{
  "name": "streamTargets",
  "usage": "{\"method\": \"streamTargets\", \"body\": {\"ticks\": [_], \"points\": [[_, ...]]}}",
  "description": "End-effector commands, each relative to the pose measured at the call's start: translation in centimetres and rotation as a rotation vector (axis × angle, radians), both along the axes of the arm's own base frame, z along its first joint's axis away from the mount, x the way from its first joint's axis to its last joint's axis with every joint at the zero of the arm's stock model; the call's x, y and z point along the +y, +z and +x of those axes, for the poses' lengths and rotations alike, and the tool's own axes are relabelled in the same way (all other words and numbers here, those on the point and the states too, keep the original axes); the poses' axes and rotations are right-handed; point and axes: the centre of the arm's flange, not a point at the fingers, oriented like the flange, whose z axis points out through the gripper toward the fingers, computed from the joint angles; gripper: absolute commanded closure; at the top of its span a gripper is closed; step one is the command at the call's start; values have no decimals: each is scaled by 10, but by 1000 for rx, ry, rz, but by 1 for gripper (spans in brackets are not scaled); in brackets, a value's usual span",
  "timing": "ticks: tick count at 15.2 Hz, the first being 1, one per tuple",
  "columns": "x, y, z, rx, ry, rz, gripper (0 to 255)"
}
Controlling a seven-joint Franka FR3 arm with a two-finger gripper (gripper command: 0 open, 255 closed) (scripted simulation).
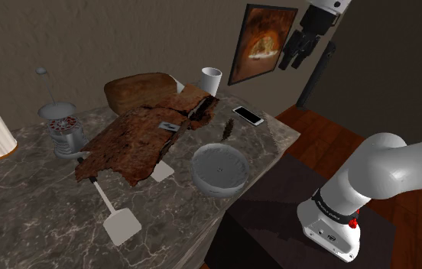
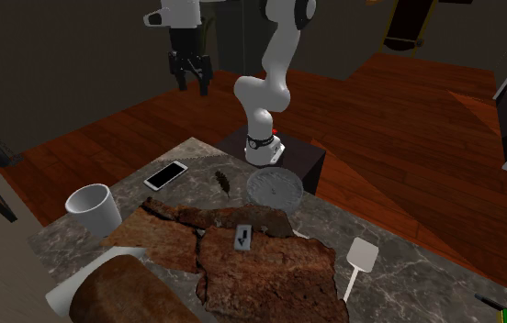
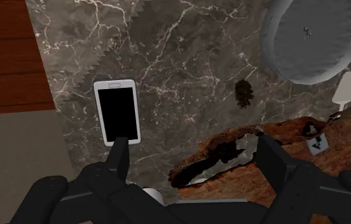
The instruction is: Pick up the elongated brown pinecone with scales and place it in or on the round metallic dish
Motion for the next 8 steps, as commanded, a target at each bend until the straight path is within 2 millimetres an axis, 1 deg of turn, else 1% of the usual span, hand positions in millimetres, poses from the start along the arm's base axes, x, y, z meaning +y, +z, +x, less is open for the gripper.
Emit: {"method": "streamTargets", "body": {"ticks": [1,8], "points": [[0,0,0,0,0,0,0],[56,-68,39,86,-31,-6,0]]}}
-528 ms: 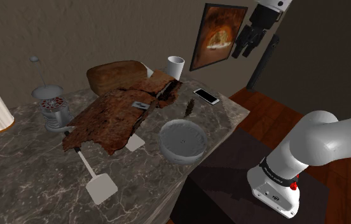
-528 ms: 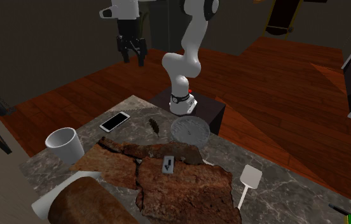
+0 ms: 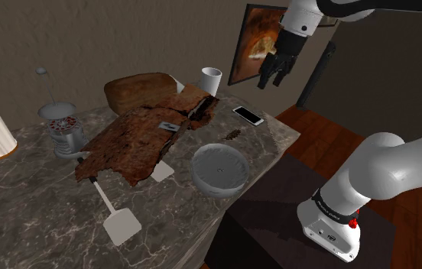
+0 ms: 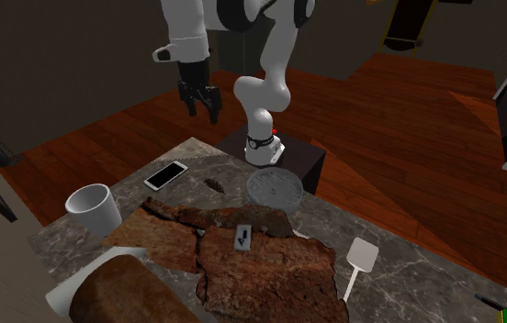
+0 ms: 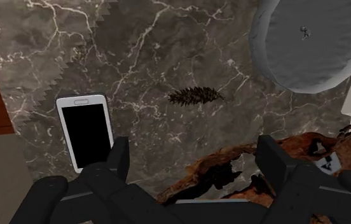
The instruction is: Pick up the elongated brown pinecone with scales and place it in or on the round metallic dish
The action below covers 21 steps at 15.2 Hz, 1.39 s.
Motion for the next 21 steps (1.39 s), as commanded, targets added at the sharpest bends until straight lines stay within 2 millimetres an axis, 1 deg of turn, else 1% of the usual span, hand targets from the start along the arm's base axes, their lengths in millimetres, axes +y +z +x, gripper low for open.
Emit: {"method": "streamTargets", "body": {"ticks": [1,10,11,18,19,21], "points": [[15,-18,15,24,-10,-1,0],[85,-111,57,135,-50,-9,0],[91,-119,61,144,-53,-10,0],[94,-156,57,144,-53,-10,0],[94,-159,57,144,-53,-10,0],[94,-159,57,144,-53,-10,0]]}}
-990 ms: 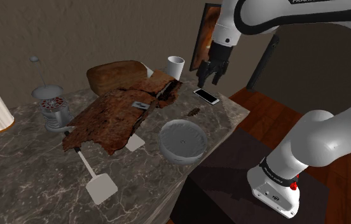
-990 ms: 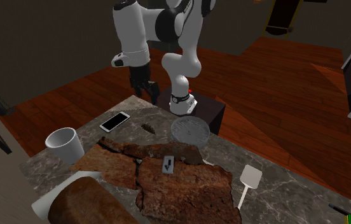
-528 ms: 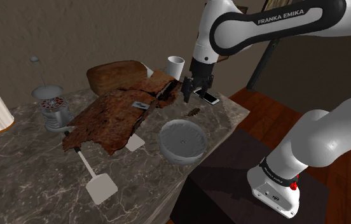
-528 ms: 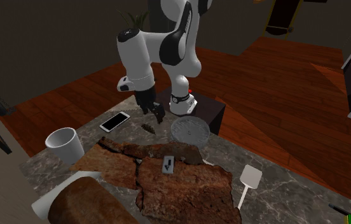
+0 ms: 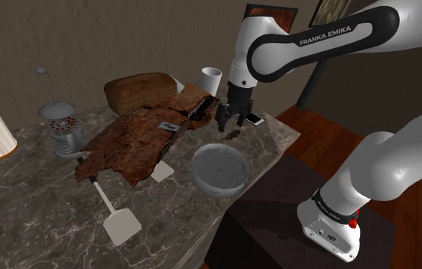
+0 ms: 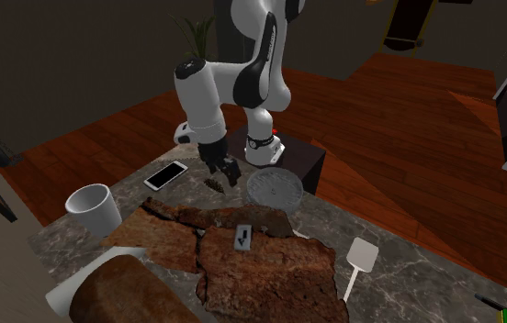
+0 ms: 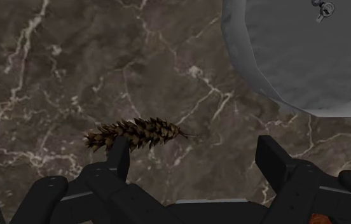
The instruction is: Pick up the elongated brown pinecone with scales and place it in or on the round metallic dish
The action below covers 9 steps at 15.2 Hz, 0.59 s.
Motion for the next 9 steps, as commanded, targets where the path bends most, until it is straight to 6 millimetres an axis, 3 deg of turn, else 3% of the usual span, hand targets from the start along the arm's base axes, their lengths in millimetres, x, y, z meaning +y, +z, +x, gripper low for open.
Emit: {"method": "streamTargets", "body": {"ticks": [1,5,6,9], "points": [[0,-1,0,0,0,0,0],[0,-1,0,0,0,0,0],[0,-1,0,0,0,0,255],[0,-1,0,0,0,0,255]]}}
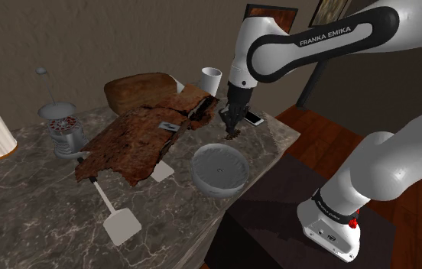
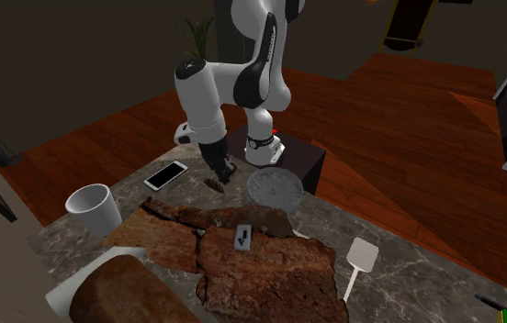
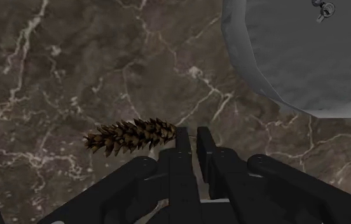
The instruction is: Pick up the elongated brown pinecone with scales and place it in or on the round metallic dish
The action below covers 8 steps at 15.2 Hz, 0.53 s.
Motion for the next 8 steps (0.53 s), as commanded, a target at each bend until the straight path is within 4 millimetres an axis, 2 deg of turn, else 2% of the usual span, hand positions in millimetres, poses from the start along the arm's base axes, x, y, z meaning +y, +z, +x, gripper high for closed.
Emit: {"method": "streamTargets", "body": {"ticks": [1,6,7,8], "points": [[0,0,0,0,0,0,255],[0,0,0,0,0,0,255],[0,0,0,0,0,0,0],[-7,-4,-10,-69,-223,-44,0]]}}
